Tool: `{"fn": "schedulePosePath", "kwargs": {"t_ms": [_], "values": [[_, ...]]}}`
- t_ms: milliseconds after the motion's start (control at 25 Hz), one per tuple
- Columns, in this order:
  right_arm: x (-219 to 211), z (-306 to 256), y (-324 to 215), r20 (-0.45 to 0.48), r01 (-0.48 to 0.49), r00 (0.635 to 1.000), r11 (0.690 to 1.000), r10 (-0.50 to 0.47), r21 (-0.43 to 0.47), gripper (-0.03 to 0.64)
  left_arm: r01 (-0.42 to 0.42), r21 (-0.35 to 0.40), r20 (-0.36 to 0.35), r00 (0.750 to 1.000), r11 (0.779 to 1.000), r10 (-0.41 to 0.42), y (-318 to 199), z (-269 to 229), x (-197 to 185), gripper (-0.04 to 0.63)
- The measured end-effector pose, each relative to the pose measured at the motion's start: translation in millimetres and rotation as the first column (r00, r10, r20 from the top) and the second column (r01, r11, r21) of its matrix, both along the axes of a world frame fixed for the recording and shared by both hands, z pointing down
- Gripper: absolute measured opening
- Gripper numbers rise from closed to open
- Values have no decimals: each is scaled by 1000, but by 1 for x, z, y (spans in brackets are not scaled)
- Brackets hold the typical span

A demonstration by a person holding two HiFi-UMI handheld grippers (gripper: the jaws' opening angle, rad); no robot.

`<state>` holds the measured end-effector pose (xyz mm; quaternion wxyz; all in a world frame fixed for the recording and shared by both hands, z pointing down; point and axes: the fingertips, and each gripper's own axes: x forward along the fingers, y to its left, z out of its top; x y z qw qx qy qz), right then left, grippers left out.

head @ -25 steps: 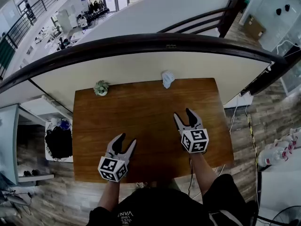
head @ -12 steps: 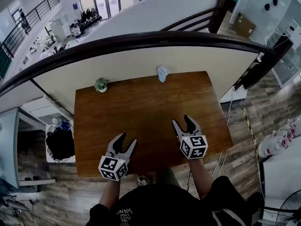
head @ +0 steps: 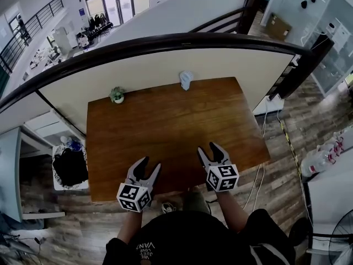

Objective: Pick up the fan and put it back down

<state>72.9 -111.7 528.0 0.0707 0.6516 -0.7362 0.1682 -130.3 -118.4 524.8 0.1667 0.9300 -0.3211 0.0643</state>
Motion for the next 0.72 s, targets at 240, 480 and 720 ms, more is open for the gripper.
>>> {"fn": "schedulePosePath", "kwargs": {"t_ms": [240, 480, 720], "values": [[-20, 8, 28, -22, 12, 1000, 1000, -12, -24, 154, -2, -7, 9, 1000, 1000, 2, 18, 6, -11, 198], [-27, 8, 39, -15, 26, 1000, 999, -27, -30, 46, 1, 4, 13, 1000, 1000, -1, 27, 5, -17, 100], [-26, 7, 40, 20, 39, 999, 999, -38, -37, 13, 6, 23, 6, 1000, 1000, -6, 31, 5, -17, 15]]}}
